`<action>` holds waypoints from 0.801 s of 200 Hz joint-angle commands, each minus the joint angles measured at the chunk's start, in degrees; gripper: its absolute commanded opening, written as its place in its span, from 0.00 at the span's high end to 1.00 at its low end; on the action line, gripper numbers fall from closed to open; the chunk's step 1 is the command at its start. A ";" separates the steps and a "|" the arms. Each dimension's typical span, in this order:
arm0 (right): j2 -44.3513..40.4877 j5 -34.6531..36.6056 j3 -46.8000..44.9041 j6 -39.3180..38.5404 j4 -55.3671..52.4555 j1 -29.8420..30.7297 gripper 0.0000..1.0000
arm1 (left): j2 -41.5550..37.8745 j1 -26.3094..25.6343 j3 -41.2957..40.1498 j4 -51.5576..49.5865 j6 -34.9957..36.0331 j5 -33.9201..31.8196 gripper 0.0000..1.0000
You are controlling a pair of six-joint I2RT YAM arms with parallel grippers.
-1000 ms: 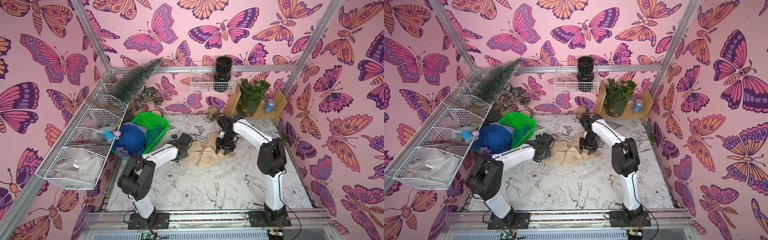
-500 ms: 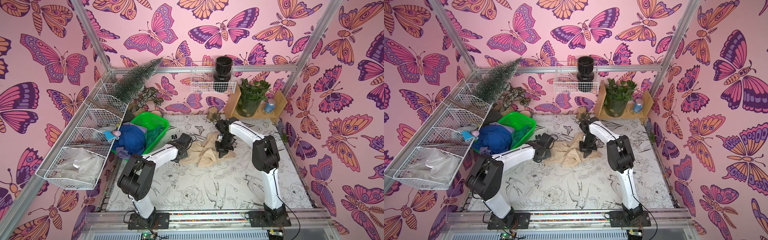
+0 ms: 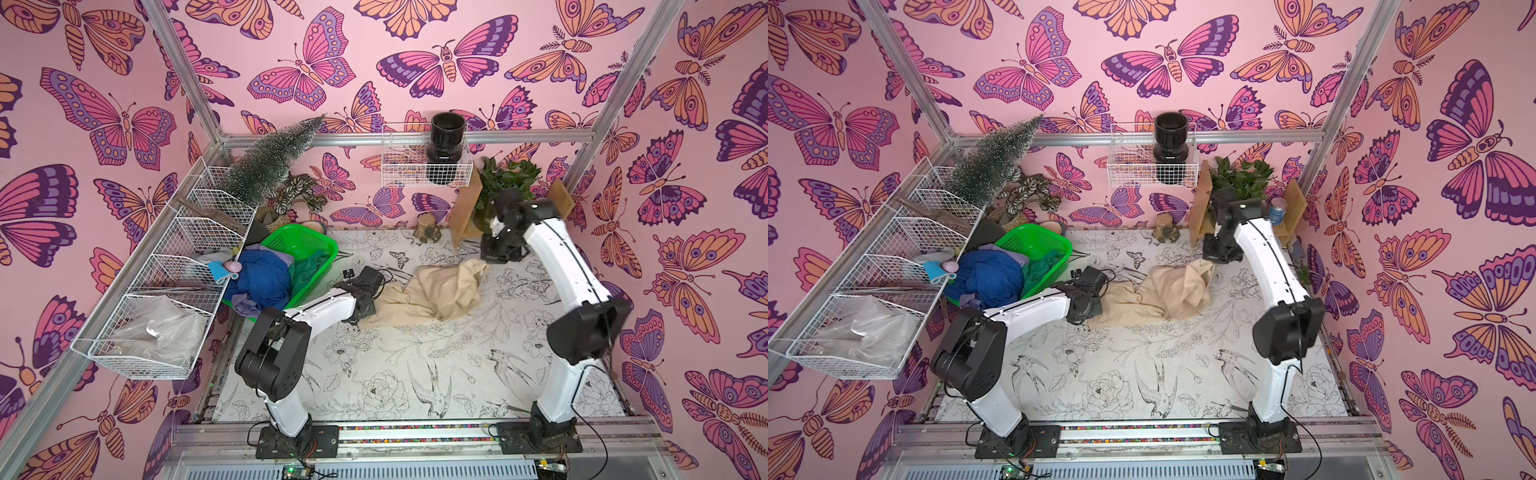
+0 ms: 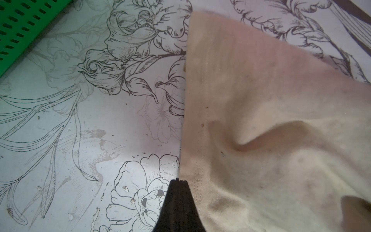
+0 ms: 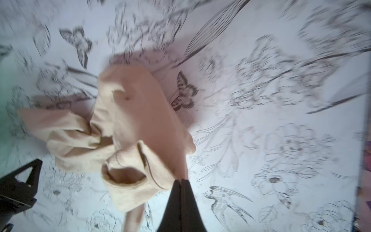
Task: Fold and stack t-shirts
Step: Flatten out the T-shirt at the center of the board.
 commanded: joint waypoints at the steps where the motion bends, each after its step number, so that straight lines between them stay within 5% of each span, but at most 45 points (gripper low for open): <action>1: -6.64 10.90 0.24 0.21 0.39 1.11 1.00 | 0.47 -0.19 0.92 -0.80 -0.58 1.22 1.00; 33: -17.20 22.83 -9.40 -0.32 10.10 0.99 1.00 | 1.93 -0.19 2.50 -0.78 -0.52 1.74 1.00; 68: -17.98 33.99 -14.52 -1.69 9.60 0.79 1.00 | 2.12 -0.18 4.46 -1.01 1.17 1.69 1.00; 160: -17.08 30.41 -16.52 0.44 8.78 -1.68 1.00 | 6.21 0.29 7.38 -1.30 -0.41 3.83 1.00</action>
